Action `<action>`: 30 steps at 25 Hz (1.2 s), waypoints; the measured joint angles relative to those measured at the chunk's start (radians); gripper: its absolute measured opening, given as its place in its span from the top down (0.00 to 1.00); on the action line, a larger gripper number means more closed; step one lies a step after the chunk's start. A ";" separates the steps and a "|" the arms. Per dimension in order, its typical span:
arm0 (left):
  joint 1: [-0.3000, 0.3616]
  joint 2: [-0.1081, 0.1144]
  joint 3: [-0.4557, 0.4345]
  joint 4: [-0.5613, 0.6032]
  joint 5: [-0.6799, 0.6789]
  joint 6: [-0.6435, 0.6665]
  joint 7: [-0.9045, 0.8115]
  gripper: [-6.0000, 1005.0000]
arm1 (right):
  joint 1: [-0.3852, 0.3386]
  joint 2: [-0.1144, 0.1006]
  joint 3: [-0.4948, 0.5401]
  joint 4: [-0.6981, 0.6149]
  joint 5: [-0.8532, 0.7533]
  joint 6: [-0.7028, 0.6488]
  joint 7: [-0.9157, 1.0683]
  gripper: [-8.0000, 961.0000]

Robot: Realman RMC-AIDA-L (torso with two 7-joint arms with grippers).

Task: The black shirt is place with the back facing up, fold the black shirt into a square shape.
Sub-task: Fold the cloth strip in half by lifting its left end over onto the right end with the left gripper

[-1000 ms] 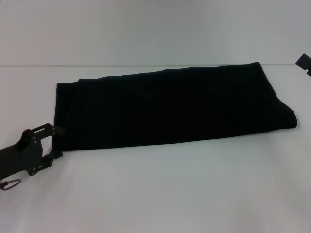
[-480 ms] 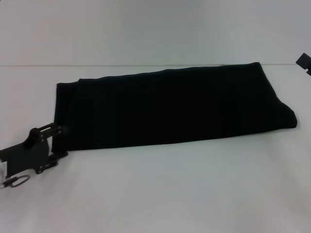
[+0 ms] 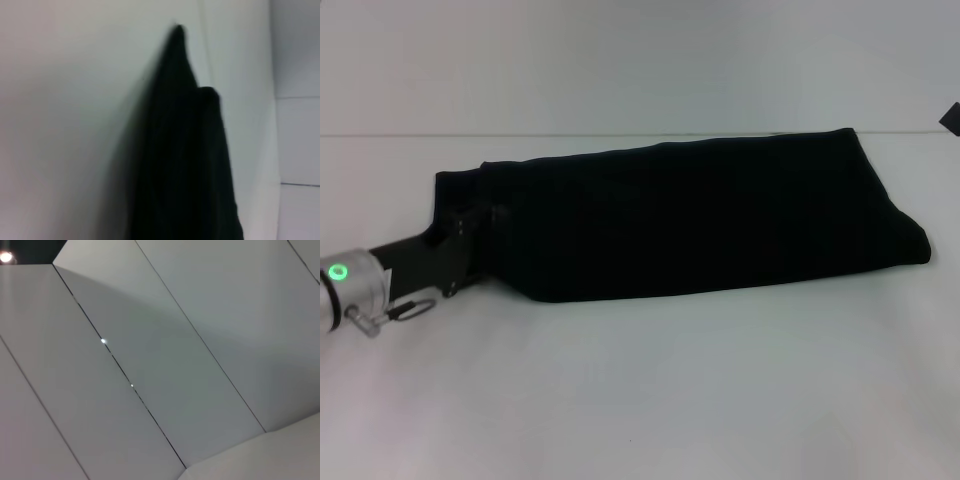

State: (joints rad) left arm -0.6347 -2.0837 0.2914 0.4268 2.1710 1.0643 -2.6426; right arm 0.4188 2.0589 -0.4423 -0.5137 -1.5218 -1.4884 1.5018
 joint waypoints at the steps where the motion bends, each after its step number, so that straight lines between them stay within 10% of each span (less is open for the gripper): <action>1: -0.008 0.000 -0.002 0.001 0.000 -0.005 0.008 0.42 | 0.000 0.000 0.002 0.000 0.000 -0.002 0.001 0.08; 17: 0.005 0.008 0.036 0.010 0.004 -0.032 0.031 0.46 | -0.005 0.000 0.031 0.000 0.000 -0.022 0.015 0.08; 30: -0.014 0.020 0.059 0.013 0.002 -0.018 0.162 0.91 | -0.008 -0.001 0.052 0.010 0.000 -0.015 0.015 0.08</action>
State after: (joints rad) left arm -0.6490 -2.0636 0.3508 0.4393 2.1728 1.0462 -2.4803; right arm 0.4112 2.0581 -0.3903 -0.5032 -1.5216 -1.5030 1.5171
